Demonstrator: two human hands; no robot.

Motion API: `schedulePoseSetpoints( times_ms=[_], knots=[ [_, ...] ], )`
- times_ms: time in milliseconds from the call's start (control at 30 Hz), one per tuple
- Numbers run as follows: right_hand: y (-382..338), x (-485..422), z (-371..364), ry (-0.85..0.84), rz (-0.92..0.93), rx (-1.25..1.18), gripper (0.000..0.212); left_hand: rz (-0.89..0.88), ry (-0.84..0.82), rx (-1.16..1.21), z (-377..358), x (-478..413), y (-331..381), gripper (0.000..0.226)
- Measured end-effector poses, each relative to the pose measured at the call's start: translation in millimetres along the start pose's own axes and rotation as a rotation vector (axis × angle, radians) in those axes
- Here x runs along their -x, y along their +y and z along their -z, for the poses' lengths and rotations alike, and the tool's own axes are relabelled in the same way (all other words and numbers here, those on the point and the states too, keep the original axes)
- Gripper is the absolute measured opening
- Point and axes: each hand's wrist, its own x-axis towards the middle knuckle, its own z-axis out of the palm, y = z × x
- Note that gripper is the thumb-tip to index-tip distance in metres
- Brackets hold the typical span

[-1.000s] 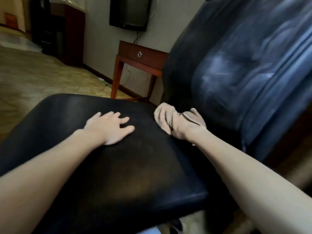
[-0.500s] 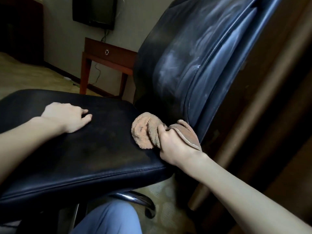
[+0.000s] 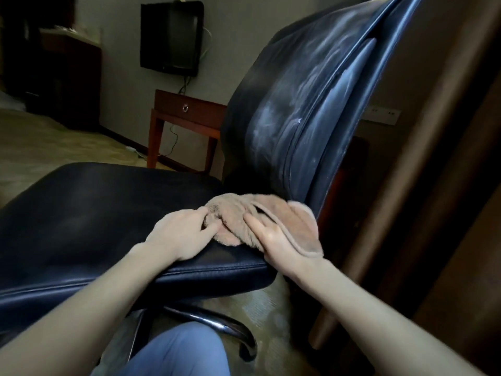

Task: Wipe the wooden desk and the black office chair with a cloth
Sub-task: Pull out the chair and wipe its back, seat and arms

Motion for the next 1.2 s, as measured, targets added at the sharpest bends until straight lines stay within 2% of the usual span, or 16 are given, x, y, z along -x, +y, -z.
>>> schedulePoseSetpoints(
  times_ms=[67,200,300,400,500,600,733,800,867,967,1033,1133,1200],
  knots=[
    [0,16,-8,0.080,-0.020,-0.022,0.054,-0.026,0.064,0.052,-7,6,-3,0.054],
    [-11,20,4,0.182,-0.060,-0.124,0.071,-0.058,0.087,0.077,-9,2,-10,0.066],
    [-11,29,33,0.233,-0.096,-0.211,0.055,-0.052,0.082,0.077,-9,5,-10,0.082],
    [-3,30,61,0.391,-0.144,-0.276,0.056,-0.051,0.119,0.106,-6,7,-3,0.086],
    [8,17,86,0.640,-0.038,-0.163,0.044,-0.068,0.104,0.082,0,11,6,0.081],
    [24,0,112,0.783,0.033,-0.030,0.038,-0.062,0.053,0.098,3,14,7,0.081],
    [60,-19,163,0.944,-0.087,0.075,0.032,-0.060,0.073,0.143,3,17,4,0.089],
    [78,-30,189,0.980,-0.217,0.190,0.034,-0.073,0.074,0.214,6,20,7,0.085],
    [91,-41,205,0.963,-0.346,0.206,0.043,-0.087,0.128,0.317,13,20,17,0.077],
    [101,-51,213,0.965,-0.491,0.077,0.055,-0.110,0.275,0.386,33,6,48,0.066],
    [105,-56,215,1.012,-0.523,-0.041,0.054,-0.129,0.316,0.387,44,-9,76,0.065],
    [111,-66,225,1.110,-0.494,-0.213,0.055,-0.094,0.224,0.313,44,-22,107,0.082],
    [117,-72,227,1.088,-0.495,-0.261,0.060,-0.055,0.128,0.277,23,-19,111,0.093]
  ],
)
